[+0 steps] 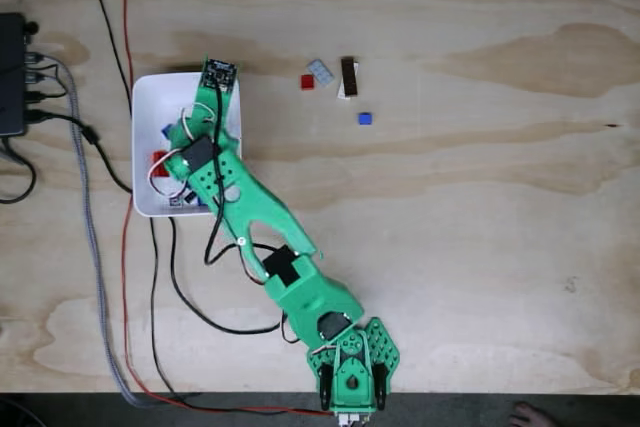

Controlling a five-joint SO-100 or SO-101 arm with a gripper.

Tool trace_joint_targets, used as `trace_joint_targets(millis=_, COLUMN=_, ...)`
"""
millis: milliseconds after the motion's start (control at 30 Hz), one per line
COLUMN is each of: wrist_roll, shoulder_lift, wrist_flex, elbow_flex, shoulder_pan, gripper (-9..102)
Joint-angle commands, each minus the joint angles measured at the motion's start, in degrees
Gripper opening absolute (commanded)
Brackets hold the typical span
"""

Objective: Put all lego bricks in the bin.

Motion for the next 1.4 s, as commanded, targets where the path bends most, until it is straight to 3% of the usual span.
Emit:
trace_joint_targets(millis=0, wrist_roll=4.0, shoulder_lift=7.9, wrist_flex=-3.2, elbow_flex=-0.4, shoulder_pan=1.2, gripper=31)
trace_joint_targets(millis=133, wrist_roll=6.1, shoulder_lift=23.1, wrist_flex=-9.8, elbow_flex=4.7, shoulder_pan=14.8, gripper=29)
trace_joint_targets(millis=300, wrist_roll=-8.8, shoulder_lift=25.9, wrist_flex=-21.4, elbow_flex=20.9, shoulder_pan=29.4, gripper=28)
trace_joint_targets(millis=433, wrist_roll=-19.5, shoulder_lift=15.5, wrist_flex=-31.7, elbow_flex=33.7, shoulder_pan=29.2, gripper=26)
trace_joint_targets(millis=833, wrist_roll=-36.7, shoulder_lift=1.1, wrist_flex=-46.1, elbow_flex=33.4, shoulder_pan=27.0, gripper=27)
trace_joint_targets(millis=1100, wrist_roll=-43.2, shoulder_lift=-3.6, wrist_flex=-49.7, elbow_flex=30.4, shoulder_pan=29.0, gripper=25)
trace_joint_targets(millis=1367, wrist_roll=-46.6, shoulder_lift=-5.1, wrist_flex=-51.7, elbow_flex=29.8, shoulder_pan=30.9, gripper=17)
